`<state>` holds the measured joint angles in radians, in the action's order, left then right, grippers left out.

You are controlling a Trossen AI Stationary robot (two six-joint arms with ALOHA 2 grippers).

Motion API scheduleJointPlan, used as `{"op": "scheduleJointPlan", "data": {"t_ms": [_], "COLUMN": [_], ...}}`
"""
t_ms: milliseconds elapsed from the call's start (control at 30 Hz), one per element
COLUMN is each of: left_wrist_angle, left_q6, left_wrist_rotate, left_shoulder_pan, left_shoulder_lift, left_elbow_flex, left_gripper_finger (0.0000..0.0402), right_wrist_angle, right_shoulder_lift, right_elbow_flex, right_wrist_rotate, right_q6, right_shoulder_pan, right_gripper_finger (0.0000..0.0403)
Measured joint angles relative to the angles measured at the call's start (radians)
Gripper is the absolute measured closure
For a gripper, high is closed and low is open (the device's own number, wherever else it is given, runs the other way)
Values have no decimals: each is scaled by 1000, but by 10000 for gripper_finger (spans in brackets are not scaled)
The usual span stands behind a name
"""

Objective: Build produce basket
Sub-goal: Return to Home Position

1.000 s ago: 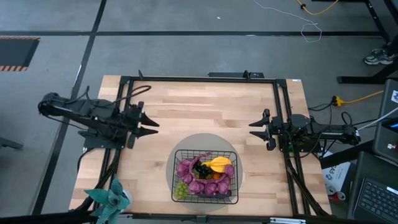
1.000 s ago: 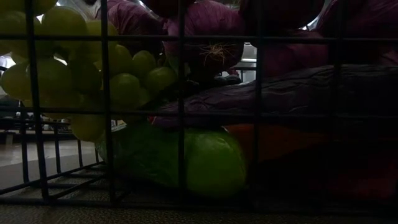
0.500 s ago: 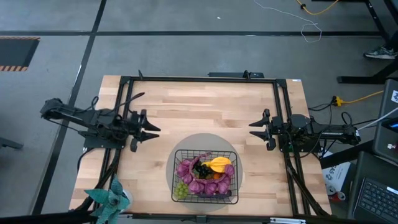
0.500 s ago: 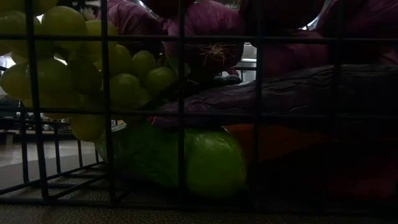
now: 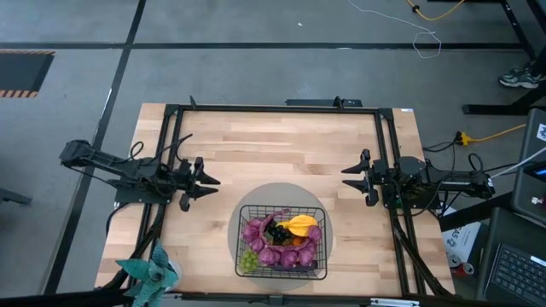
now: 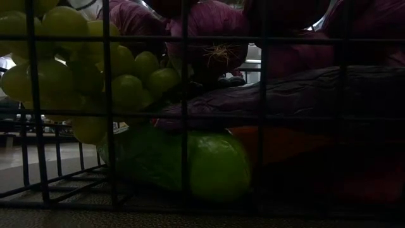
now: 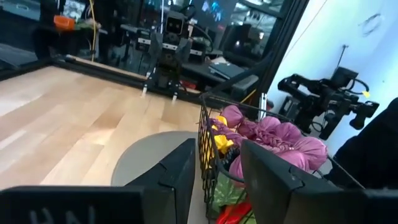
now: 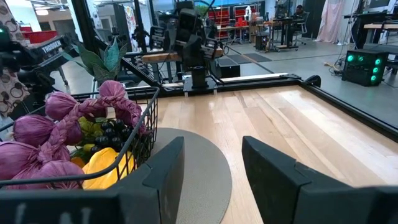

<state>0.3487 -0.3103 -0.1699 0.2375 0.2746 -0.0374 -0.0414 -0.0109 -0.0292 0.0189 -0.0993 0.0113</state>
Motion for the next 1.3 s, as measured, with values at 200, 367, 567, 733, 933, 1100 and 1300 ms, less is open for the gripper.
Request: {"op": "scheduleJointPlan", "data": {"t_ms": [200, 367, 567, 733, 933, 1100, 1300], "left_wrist_angle": [6, -8, -3, -55, -173, -258, -307], "left_q6": [18, 57, 59, 79, 35, 51, 44], "left_wrist_rotate": [-8, 38, 218, 258, 275, 313, 303], "left_shoulder_pan": [-6, -31, -92, -178, -244, -270, -287], "left_shoulder_lift": [-28, -30, -52, -111, -198, -271, -271], "left_elbow_flex": [30, 30, 30, 30, 30, 30, 29], "left_gripper_finger": [280, 280, 280, 280, 280, 280, 280], "right_wrist_angle": [0, 0, 0, 0, 0, 0, 0], "right_shoulder_lift": [0, 0, 0, 0, 0, 0, 0], "right_elbow_flex": [0, 0, 0, 0, 0, 0, 0], "right_wrist_rotate": [0, 0, 0, 0, 0, 0, 0], "right_q6": [1, 1, 3, 3, 3, 3, 3], "right_shoulder_pan": [0, 0, 0, 0, 0, 0, 0], "right_gripper_finger": [238, 238, 238, 238, 238, 238, 238]}}
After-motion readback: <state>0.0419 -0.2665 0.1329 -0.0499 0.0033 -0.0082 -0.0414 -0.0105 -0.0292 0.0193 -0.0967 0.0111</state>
